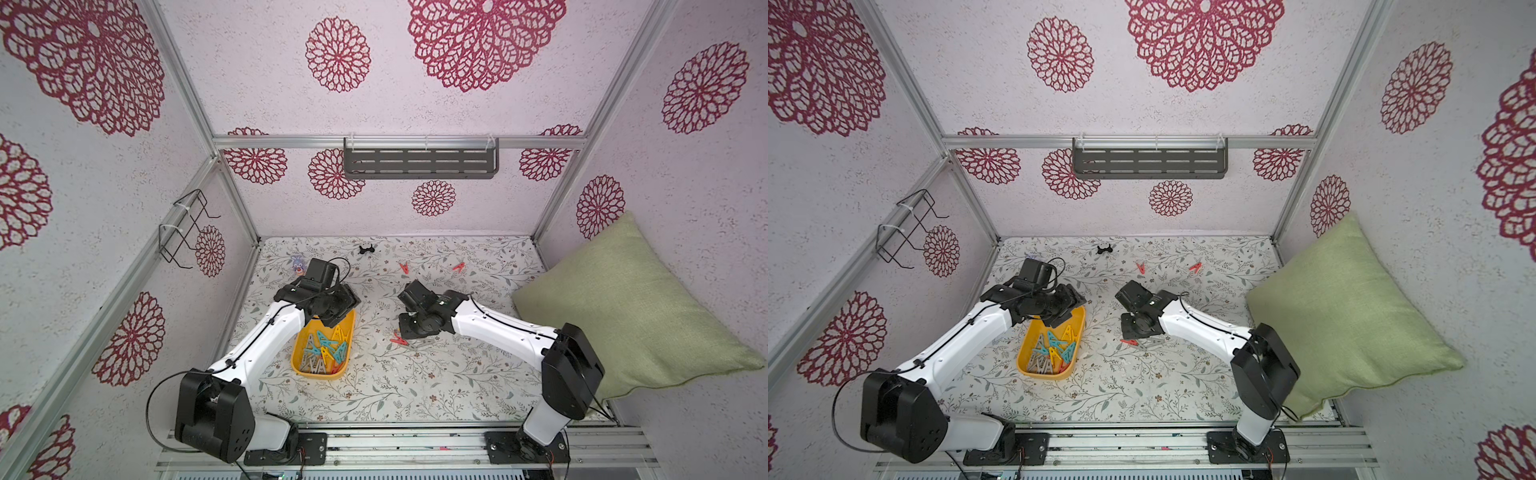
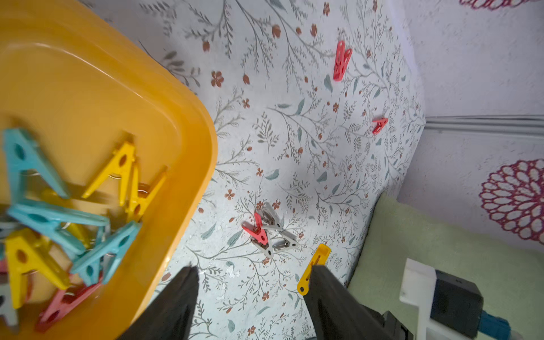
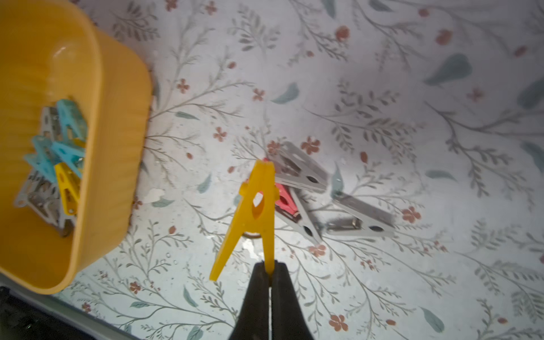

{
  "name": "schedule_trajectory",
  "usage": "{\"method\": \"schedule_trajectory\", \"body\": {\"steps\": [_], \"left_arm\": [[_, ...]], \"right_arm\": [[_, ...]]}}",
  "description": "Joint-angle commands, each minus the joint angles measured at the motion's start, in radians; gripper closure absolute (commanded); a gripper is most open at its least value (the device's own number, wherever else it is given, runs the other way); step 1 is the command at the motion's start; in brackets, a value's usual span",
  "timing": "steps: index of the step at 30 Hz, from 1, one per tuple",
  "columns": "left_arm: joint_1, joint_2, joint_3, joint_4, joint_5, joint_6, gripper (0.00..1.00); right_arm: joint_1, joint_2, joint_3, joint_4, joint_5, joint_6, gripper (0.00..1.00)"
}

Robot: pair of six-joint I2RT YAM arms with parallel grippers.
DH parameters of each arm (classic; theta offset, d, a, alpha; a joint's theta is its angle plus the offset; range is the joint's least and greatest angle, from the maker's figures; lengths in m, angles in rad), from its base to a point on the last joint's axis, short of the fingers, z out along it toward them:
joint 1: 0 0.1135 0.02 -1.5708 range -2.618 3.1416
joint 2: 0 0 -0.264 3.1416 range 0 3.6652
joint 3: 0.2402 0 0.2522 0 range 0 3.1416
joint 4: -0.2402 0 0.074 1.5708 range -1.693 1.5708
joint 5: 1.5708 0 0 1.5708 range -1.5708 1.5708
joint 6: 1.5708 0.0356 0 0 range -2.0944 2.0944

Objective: Put the clothespins into the storage box
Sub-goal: Pick up the clothespin from the center of the board, then place the clothespin in the storage box.

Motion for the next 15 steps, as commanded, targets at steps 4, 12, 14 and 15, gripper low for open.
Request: {"method": "schedule_trajectory", "body": {"steps": [4, 12, 14, 15], "left_arm": [[0.164, -0.123, 0.006, -0.141, 0.005, 0.088, 0.32], [0.328, -0.283, -0.084, -0.225, 0.032, 0.121, 0.3], [0.337, -0.3, -0.099, -0.233, 0.038, 0.123, 0.31], [0.338, -0.304, -0.105, -0.235, 0.044, 0.121, 0.3]], "right_arm": [[0.104, 0.198, 0.29, -0.042, -0.111, -0.174, 1.0], [0.172, 0.44, 0.662, -0.162, -0.18, -0.265, 0.95], [0.17, 0.482, 0.736, -0.189, -0.175, -0.265, 0.85], [0.169, 0.501, 0.772, -0.2, -0.171, -0.266, 0.79]]}}
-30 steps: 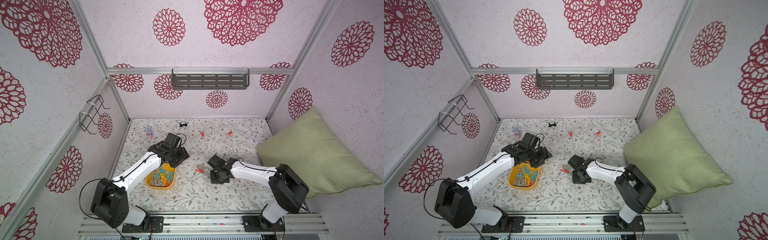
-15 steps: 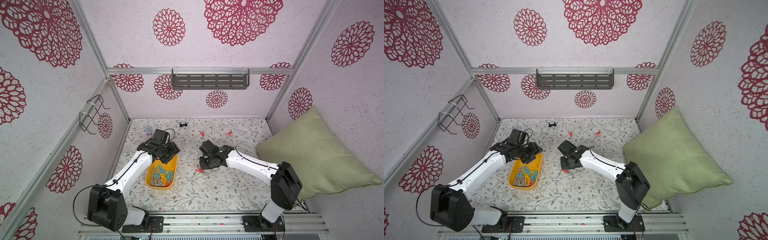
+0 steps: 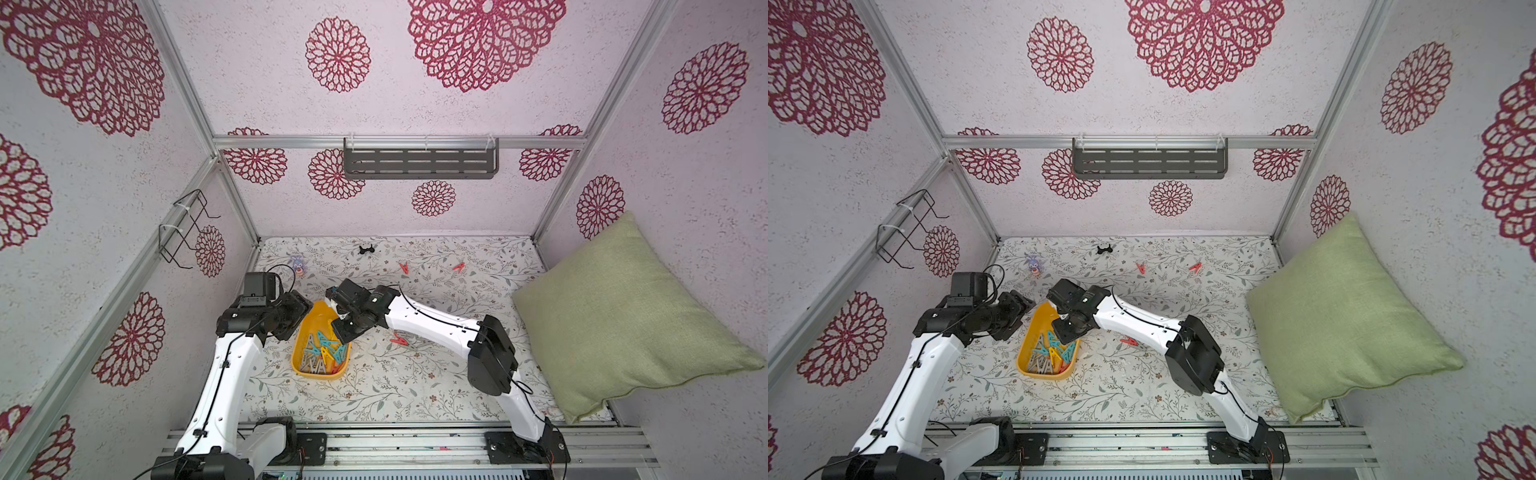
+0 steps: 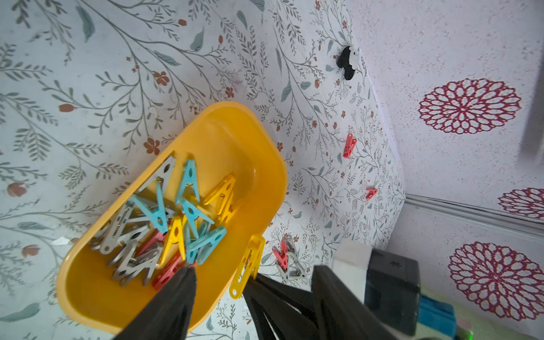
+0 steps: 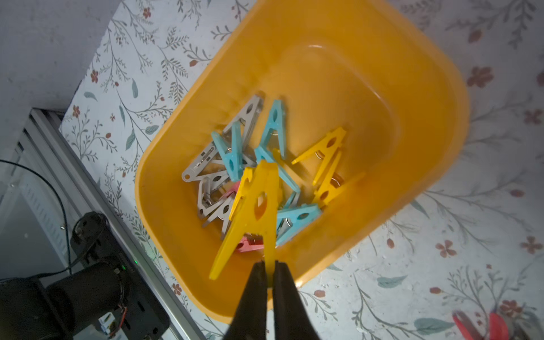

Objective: Put the clothespins into the storage box
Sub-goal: Place the clothespin in the storage box, then pick up the clothespin from the center of the board.

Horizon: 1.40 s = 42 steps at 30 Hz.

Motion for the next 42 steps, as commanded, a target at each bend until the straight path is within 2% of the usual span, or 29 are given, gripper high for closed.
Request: {"method": "schedule_trajectory", "body": {"steps": [1, 5, 11, 22, 30, 35, 42], "left_arm": [[0.01, -0.015, -0.021, -0.039, 0.03, 0.024, 0.31], [0.009, -0.017, -0.024, -0.028, 0.045, 0.012, 0.31], [-0.018, 0.028, -0.016, 0.021, 0.084, -0.004, 0.3], [-0.238, 0.186, 0.017, 0.171, 0.058, -0.081, 0.31], [-0.343, 0.278, 0.048, 0.231, 0.052, -0.109, 0.31], [-0.359, 0.303, 0.062, 0.237, 0.053, -0.109, 0.31], [-0.371, 0.318, 0.075, 0.235, 0.049, -0.112, 0.32]], "right_arm": [[-0.013, 0.034, 0.113, -0.088, -0.01, -0.031, 0.74], [-0.033, 0.057, 0.183, -0.127, 0.011, -0.041, 0.66], [-0.096, -0.025, 0.075, -0.107, 0.05, -0.051, 0.59], [-0.264, -0.287, -0.431, 0.07, 0.06, 0.011, 0.5], [-0.371, -0.431, -0.783, 0.168, 0.068, -0.042, 0.42], [-0.384, -0.454, -0.857, 0.18, 0.059, -0.105, 0.39], [-0.385, -0.415, -0.849, 0.18, 0.083, -0.146, 0.38]]}}
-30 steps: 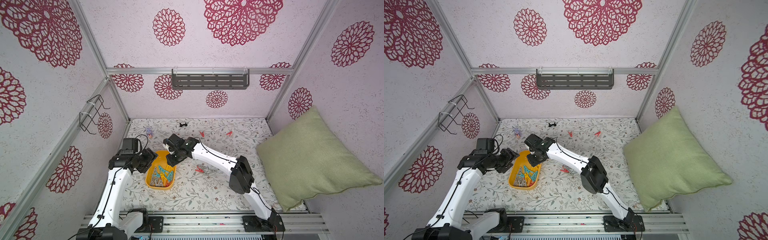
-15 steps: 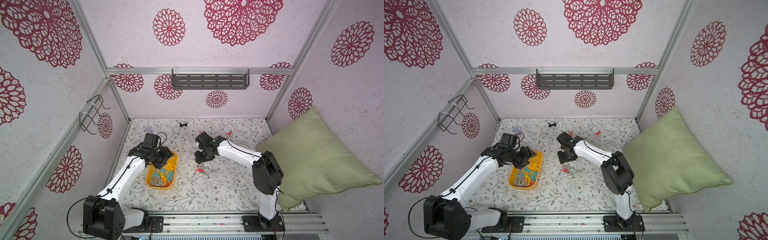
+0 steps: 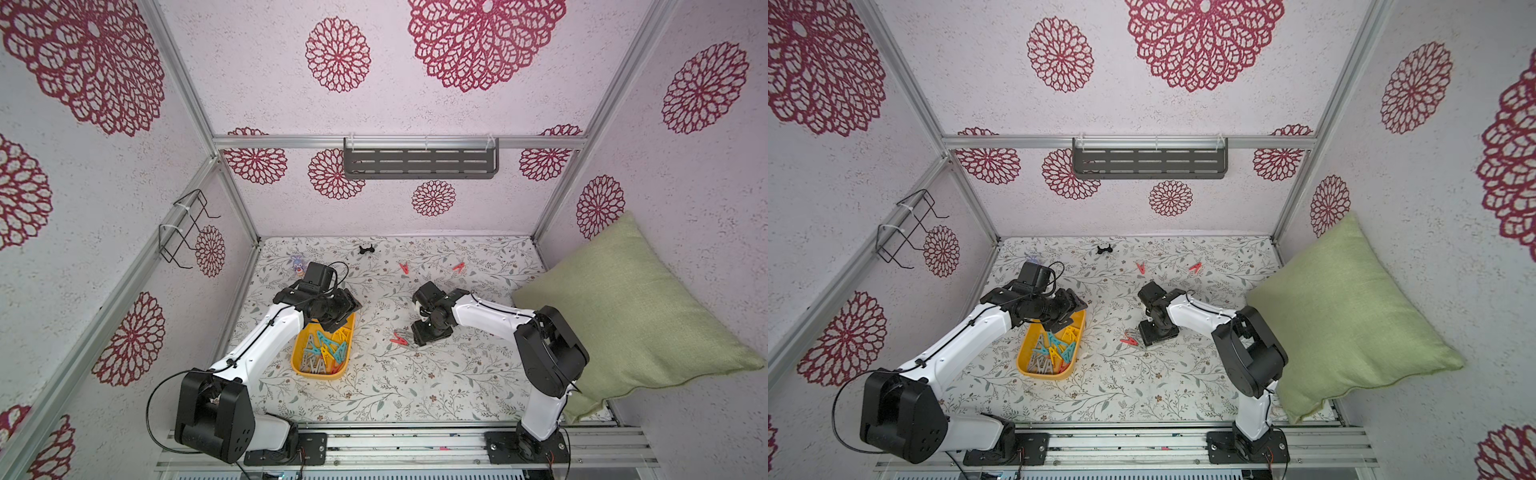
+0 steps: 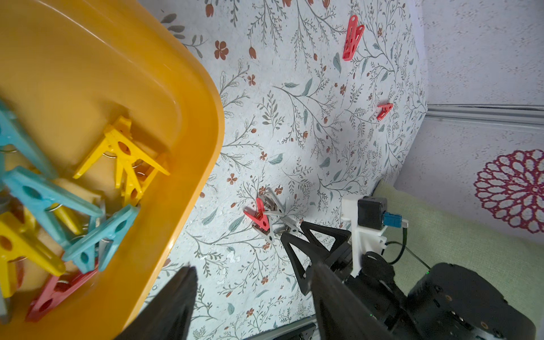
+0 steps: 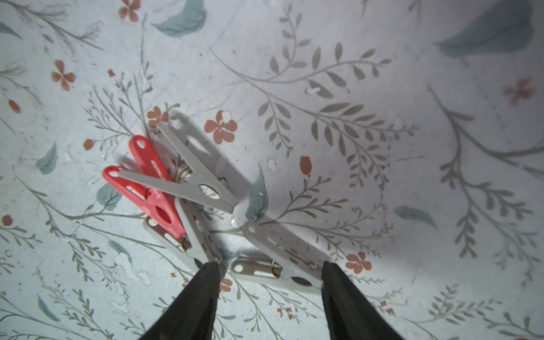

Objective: Put the clothespins into the storage box
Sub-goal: Pick up the clothespin from the center of the board.

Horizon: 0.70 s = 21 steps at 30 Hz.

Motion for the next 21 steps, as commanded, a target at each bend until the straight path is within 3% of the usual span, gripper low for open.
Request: {"method": "schedule_trajectory", "body": {"steps": [1, 14, 21], "left_arm": [[-0.015, 0.006, 0.028, 0.017, -0.012, -0.001, 0.32], [-0.036, 0.015, 0.023, 0.033, -0.024, -0.023, 0.32], [-0.046, 0.039, 0.046, 0.035, -0.025, -0.024, 0.32]], "right_arm": [[0.001, -0.01, 0.025, 0.004, 0.026, -0.047, 0.38], [0.0, 0.062, 0.047, -0.029, 0.058, -0.117, 0.45], [-0.001, 0.069, 0.05, -0.028, 0.065, -0.105, 0.66]]}}
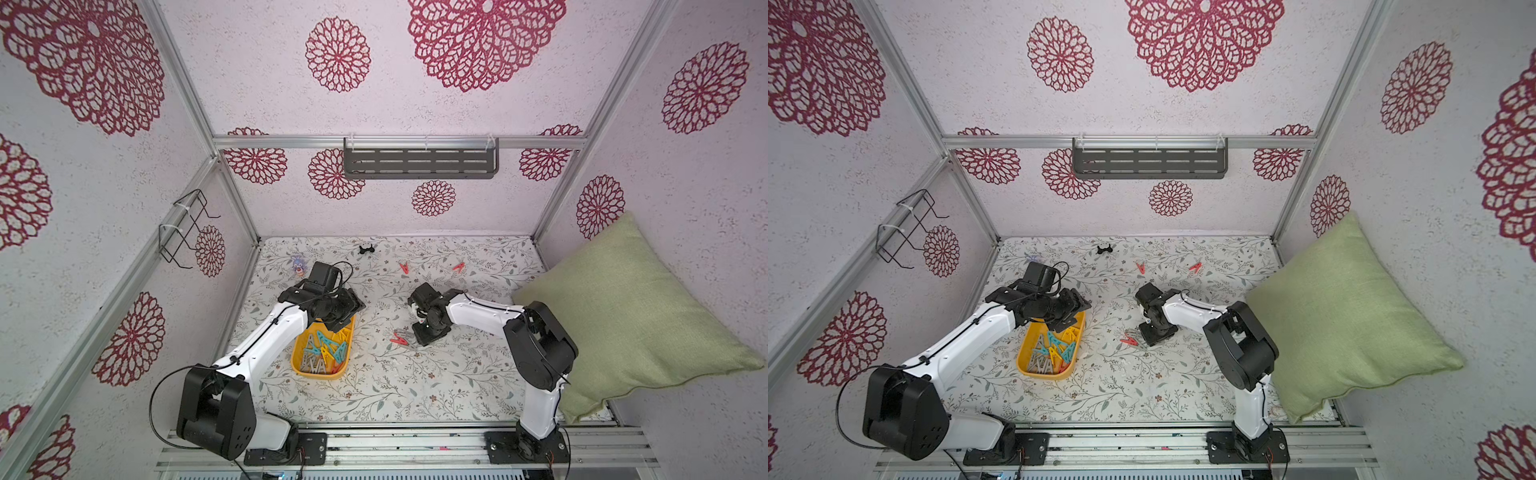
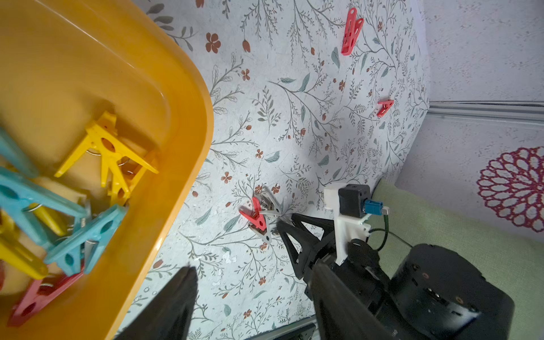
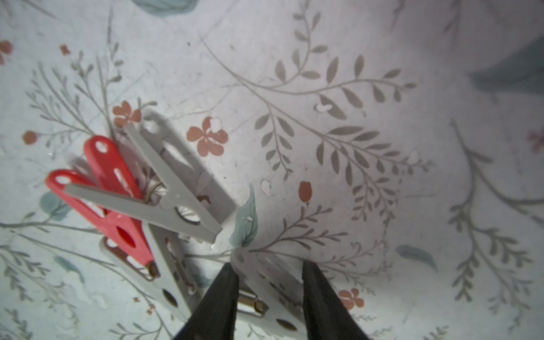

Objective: Put the clothespins into the storage box
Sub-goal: Pick up the clothespin from the center of the board, then place the clothespin in the storage box.

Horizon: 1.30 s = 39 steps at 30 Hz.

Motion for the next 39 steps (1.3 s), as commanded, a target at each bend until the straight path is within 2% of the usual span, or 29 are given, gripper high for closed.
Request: {"method": "schedule_trajectory", "body": {"steps": [1, 4, 10, 16, 22, 27, 34, 36, 39], "left_arm": [[-0.014, 0.018, 0.038, 0.022, -0.008, 0.001, 0.32], [-0.015, 0.022, 0.042, 0.023, -0.009, 0.002, 0.31], [-0.015, 0.024, 0.058, 0.011, -0.01, 0.012, 0.31], [0.012, 0.015, 0.096, -0.035, -0.025, 0.055, 0.32], [0.101, -0.04, 0.095, -0.084, -0.012, 0.091, 0.31], [0.197, -0.111, 0.068, -0.138, -0.006, 0.127, 0.31], [0.339, -0.241, -0.018, -0.208, 0.003, 0.159, 0.3], [0.366, -0.276, -0.045, -0.22, 0.011, 0.163, 0.3], [0.384, -0.315, -0.074, -0.24, 0.014, 0.167, 0.3]], "right_arm": [[-0.001, 0.0, 0.023, -0.025, 0.021, -0.001, 0.68], [-0.001, -0.005, 0.025, -0.031, 0.032, 0.006, 0.75], [-0.011, -0.015, 0.072, -0.073, 0.076, 0.023, 1.0], [-0.009, -0.002, 0.225, -0.124, 0.032, 0.051, 1.0], [0.039, 0.088, 0.475, -0.166, -0.097, 0.105, 1.0], [0.133, 0.24, 0.773, -0.24, -0.157, 0.131, 1.0], [0.226, 0.543, 1.29, -0.401, -0.27, 0.162, 1.0], [0.236, 0.598, 1.36, -0.41, -0.313, 0.181, 0.96], [0.247, 0.619, 1.352, -0.373, -0.369, 0.204, 0.86]]}}
